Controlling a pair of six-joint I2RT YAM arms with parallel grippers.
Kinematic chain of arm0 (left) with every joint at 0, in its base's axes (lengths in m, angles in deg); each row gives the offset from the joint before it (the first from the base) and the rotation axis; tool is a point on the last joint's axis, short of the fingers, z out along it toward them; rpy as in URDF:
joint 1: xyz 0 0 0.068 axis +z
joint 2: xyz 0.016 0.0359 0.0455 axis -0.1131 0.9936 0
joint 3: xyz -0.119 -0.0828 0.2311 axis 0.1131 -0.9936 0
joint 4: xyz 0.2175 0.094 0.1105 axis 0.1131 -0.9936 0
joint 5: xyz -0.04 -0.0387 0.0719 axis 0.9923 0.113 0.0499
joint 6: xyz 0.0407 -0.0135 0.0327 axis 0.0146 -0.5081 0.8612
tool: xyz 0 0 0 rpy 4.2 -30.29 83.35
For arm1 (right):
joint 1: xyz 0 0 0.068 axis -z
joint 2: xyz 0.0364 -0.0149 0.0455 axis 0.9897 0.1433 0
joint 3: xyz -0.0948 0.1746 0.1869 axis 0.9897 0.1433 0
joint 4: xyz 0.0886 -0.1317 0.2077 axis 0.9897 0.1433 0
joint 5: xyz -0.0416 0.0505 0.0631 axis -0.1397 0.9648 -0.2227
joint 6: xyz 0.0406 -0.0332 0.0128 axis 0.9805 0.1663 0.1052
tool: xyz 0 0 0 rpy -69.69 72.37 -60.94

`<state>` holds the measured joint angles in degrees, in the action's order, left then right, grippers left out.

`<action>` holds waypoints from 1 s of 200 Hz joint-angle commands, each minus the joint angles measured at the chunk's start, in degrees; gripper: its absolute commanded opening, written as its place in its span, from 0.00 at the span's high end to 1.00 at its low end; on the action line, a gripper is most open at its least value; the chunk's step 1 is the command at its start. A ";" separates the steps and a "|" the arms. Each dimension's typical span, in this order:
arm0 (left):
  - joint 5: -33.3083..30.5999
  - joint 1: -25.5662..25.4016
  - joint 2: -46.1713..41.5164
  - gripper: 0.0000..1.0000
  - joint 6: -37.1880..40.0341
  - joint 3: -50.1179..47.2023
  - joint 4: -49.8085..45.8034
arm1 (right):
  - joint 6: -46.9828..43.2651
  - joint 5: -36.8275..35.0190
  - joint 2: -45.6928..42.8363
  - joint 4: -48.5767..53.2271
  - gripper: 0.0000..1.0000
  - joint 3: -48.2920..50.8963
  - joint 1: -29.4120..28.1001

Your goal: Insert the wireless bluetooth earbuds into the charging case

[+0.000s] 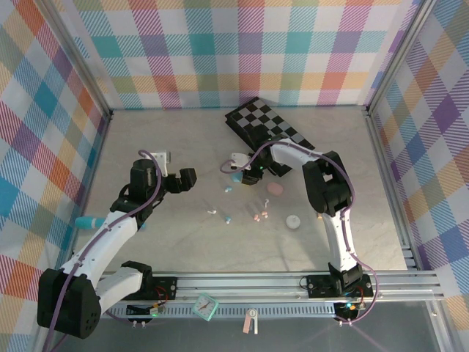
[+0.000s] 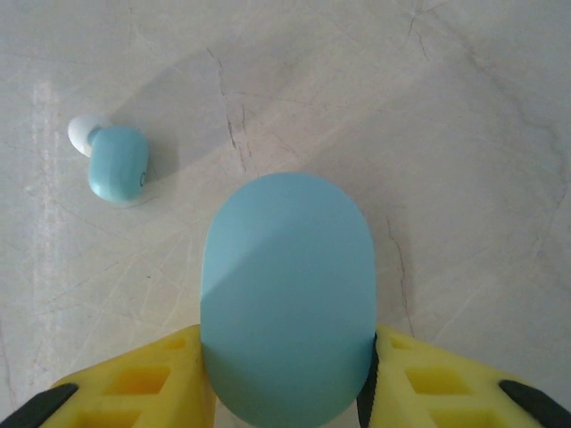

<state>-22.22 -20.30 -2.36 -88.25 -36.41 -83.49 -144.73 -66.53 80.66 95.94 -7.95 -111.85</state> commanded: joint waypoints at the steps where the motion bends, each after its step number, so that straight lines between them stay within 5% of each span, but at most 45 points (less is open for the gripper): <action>1: 2.78 -0.35 -1.01 0.00 0.74 -1.25 3.32 | 3.61 5.86 -6.42 0.95 0.61 1.79 -0.42; 60: 9.45 -5.80 6.26 0.00 8.15 -4.48 24.56 | 11.12 9.41 -18.73 1.56 0.63 8.90 -0.50; 112: 27.34 -11.27 13.95 0.00 16.82 -4.47 37.52 | 13.28 15.25 -28.03 9.59 0.69 10.25 -0.43; 151: 39.17 -12.86 16.32 0.06 19.15 -3.77 42.23 | 12.51 21.79 -32.92 14.49 0.70 9.42 -0.50; 200: 46.80 -14.01 17.16 0.18 19.48 -0.63 40.92 | 12.27 27.51 -36.47 16.58 0.74 8.96 -0.55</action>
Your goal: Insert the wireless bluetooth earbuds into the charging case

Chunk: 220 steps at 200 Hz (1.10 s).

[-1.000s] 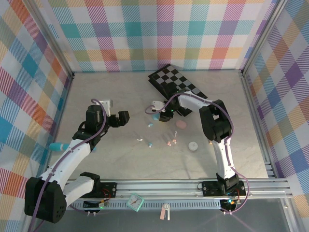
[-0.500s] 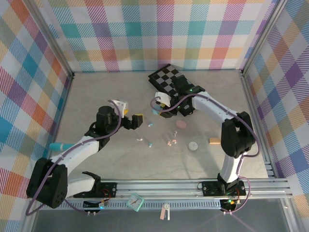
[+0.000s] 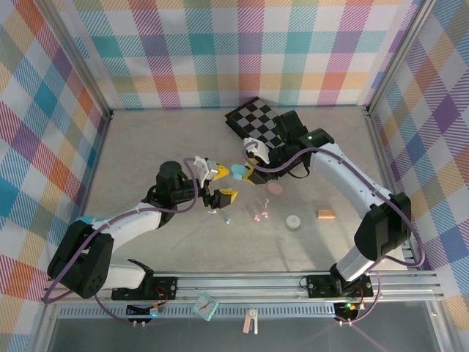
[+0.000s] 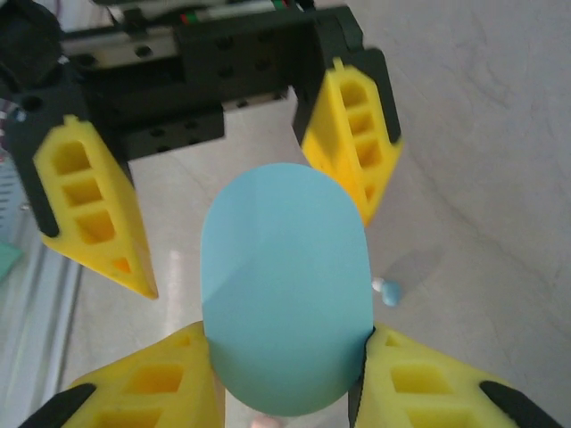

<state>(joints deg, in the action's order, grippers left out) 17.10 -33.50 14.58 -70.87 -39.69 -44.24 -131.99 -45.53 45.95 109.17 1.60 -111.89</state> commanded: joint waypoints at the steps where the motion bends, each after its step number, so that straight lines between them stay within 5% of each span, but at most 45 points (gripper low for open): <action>1: 7.44 -0.83 0.24 0.18 2.18 2.79 1.44 | -0.48 6.52 -1.79 3.48 0.74 -0.65 -0.53; 88: 8.02 -2.26 -2.16 0.24 4.06 4.87 -3.12 | -0.58 5.49 -1.46 5.73 0.74 -1.59 -1.69; 183: 8.06 -2.44 -2.11 0.39 0.79 5.96 -2.02 | -0.75 3.98 -1.35 6.57 0.74 -1.54 -2.47; 220: 7.98 -2.51 -2.03 0.52 0.73 5.90 -1.99 | -0.58 3.42 -1.73 5.98 0.74 -1.05 -2.55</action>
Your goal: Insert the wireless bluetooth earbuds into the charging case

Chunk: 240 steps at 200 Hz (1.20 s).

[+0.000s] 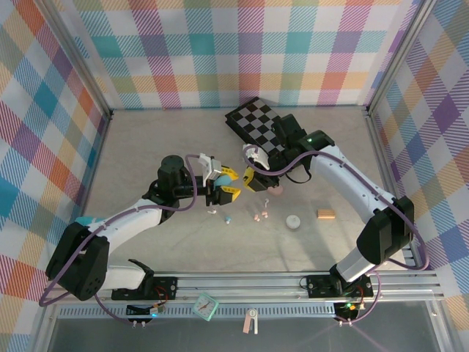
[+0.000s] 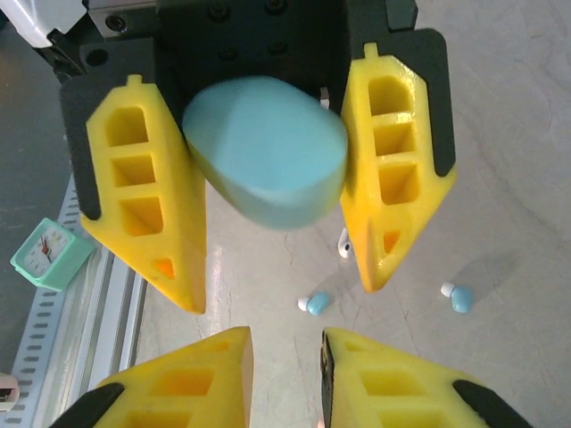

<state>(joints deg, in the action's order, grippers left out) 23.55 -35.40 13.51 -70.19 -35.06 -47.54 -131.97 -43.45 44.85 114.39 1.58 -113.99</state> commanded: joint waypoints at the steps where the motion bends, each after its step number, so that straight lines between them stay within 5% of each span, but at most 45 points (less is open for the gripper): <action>1: 1.55 -0.61 -0.91 0.53 0.07 1.28 1.29 | -0.60 1.33 -0.63 0.75 0.74 -0.97 -0.42; 17: 0.87 -0.63 -0.77 0.71 0.09 1.13 1.46 | -0.35 1.55 -0.74 0.27 0.73 -0.79 -0.47; 53: -2.44 -0.63 0.40 0.83 2.13 0.14 0.66 | 1.01 0.96 -1.28 -2.34 0.73 1.25 -0.47; 107: -4.59 -0.53 0.99 0.84 9.89 -0.32 -2.05 | 7.62 -0.18 -6.93 -11.49 0.61 7.32 0.91; 124: -5.79 -0.54 0.65 0.84 12.48 -0.45 -3.28 | 14.18 4.45 -9.61 -16.68 0.59 10.17 3.95; 156: -6.98 -0.92 0.48 0.84 16.88 0.51 -5.39 | 43.25 7.11 -13.84 -37.22 0.30 19.27 8.89; 193: -8.62 -1.67 0.46 0.86 22.05 1.44 -5.14 | 71.93 8.92 -11.67 -43.19 0.27 21.10 9.62; 240: -8.48 -2.56 0.74 0.86 25.06 3.38 -4.49 | 82.38 12.18 -10.75 -47.36 0.25 25.04 7.19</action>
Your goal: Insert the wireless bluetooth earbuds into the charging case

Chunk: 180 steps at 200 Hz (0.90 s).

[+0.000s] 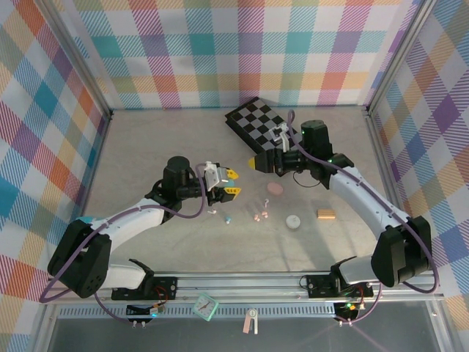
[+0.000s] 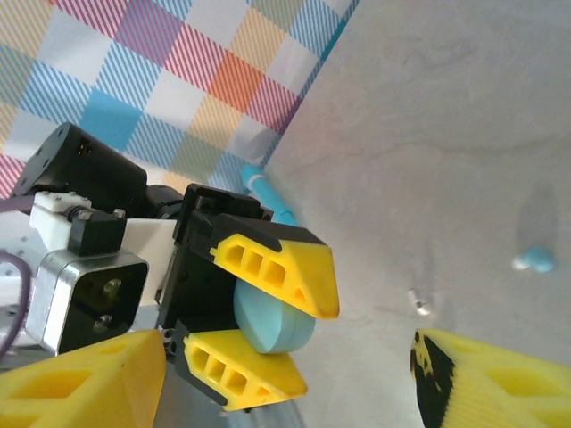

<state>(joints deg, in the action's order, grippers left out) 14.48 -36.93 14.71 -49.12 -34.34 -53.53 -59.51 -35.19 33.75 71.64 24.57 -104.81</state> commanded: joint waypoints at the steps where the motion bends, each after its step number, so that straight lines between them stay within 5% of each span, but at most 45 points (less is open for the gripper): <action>1: 0.61 -1.12 -0.43 0.86 4.03 2.71 1.52 | 9.87 3.89 0.36 -4.50 0.25 2.11 -2.08; 46: 1.64 -1.91 -0.45 0.86 4.59 4.28 1.54 | 12.94 4.28 2.13 -9.56 0.24 4.42 -4.96; 180: -1.53 -2.82 0.35 0.86 1.91 4.94 6.51 | 23.09 8.50 5.81 -21.88 0.52 7.15 -7.62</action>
<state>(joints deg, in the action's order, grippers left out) 13.25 -39.12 14.71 -46.61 -30.82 -51.61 -37.87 -28.65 39.52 52.99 31.06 -111.71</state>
